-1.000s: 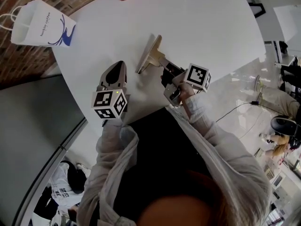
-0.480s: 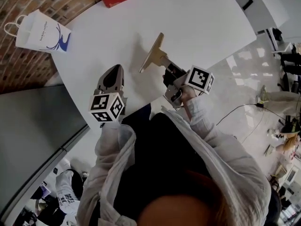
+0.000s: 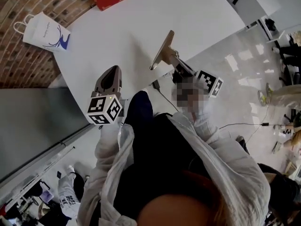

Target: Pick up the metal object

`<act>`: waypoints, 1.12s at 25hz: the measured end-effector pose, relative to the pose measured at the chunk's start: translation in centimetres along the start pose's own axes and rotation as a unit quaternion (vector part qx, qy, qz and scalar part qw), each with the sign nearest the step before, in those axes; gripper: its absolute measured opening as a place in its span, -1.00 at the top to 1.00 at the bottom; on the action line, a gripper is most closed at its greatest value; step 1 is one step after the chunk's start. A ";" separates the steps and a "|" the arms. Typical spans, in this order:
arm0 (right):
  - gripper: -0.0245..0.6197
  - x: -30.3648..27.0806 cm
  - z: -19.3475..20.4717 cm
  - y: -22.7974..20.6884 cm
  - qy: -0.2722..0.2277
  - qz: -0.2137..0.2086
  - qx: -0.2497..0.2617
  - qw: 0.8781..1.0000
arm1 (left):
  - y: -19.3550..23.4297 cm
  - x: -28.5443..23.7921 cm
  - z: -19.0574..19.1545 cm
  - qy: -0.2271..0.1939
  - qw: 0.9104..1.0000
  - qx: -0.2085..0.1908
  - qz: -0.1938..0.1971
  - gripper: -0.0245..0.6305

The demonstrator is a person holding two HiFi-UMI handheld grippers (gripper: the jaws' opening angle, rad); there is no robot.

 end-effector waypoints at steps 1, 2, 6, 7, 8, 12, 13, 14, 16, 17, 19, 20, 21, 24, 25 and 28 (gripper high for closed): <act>0.88 1.0 -0.1 0.1 -0.006 0.001 0.008 1.000 | -0.6 0.5 -0.3 -0.002 1.000 -0.001 0.001 0.86; 0.88 2.0 -0.2 0.2 -0.013 0.003 0.017 1.000 | -1.2 1.1 -0.5 -0.004 1.000 -0.003 0.003 0.86; 0.88 5.9 -0.1 0.7 -0.039 0.015 0.061 0.997 | -3.3 3.2 -0.9 -0.009 1.000 -0.007 0.014 0.86; 0.88 6.9 0.0 0.7 -0.044 0.019 0.074 0.996 | -3.9 3.7 -0.9 -0.010 1.000 -0.008 0.017 0.86; 0.88 7.9 0.2 0.6 -0.048 0.023 0.085 0.995 | -4.4 4.2 -0.9 -0.011 1.000 -0.009 0.020 0.86; 0.88 12.0 1.1 0.4 -0.068 0.045 0.129 0.988 | -6.9 5.9 -0.9 -0.014 0.999 -0.015 0.036 0.86; 0.88 13.0 1.4 0.3 -0.075 0.053 0.142 0.986 | -7.4 6.3 -0.9 -0.016 0.999 -0.017 0.040 0.86; 0.88 13.9 1.6 0.2 -0.081 0.060 0.156 0.982 | -7.9 6.7 -0.9 -0.018 0.999 -0.018 0.043 0.86; 0.88 15.8 1.9 -0.1 -0.094 0.075 0.186 0.975 | -9.0 7.3 -0.8 -0.020 0.998 -0.021 0.049 0.86; 0.88 16.7 2.1 -0.3 -0.101 0.084 0.201 0.971 | -9.6 7.5 -0.7 -0.021 0.998 -0.023 0.053 0.86; 0.88 18.6 2.6 -0.7 -0.114 0.105 0.233 0.960 | -10.8 7.9 -0.4 -0.022 0.997 -0.026 0.063 0.86; 0.88 19.4 2.8 -1.0 -0.120 0.115 0.248 0.954 | -11.3 8.1 -0.3 -0.023 0.997 -0.027 0.068 0.86; 0.88 20.2 3.0 -1.2 -0.125 0.124 0.261 0.949 | -11.8 8.3 -0.2 -0.024 0.997 -0.027 0.072 0.86; 0.88 22.0 3.5 -1.7 -0.142 0.145 0.282 0.938 | -12.7 8.8 0.2 -0.023 0.996 -0.029 0.084 0.86; 0.88 22.5 3.7 -1.9 -0.147 0.150 0.285 0.935 | -12.9 8.8 0.4 -0.022 0.996 -0.028 0.087 0.86; 0.88 23.6 4.2 -2.7 -0.155 0.160 0.286 0.932 | -13.6 8.9 0.8 -0.021 0.995 -0.030 0.096 0.86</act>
Point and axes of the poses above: the fingertips, and each gripper's own axes: x backward along the fingers, y to its left, z out of its underside, the point moved 4 cm from there along x, backward along the fingers, and after that the axes turned 13 degrees about -x, right-handed, at the moved point
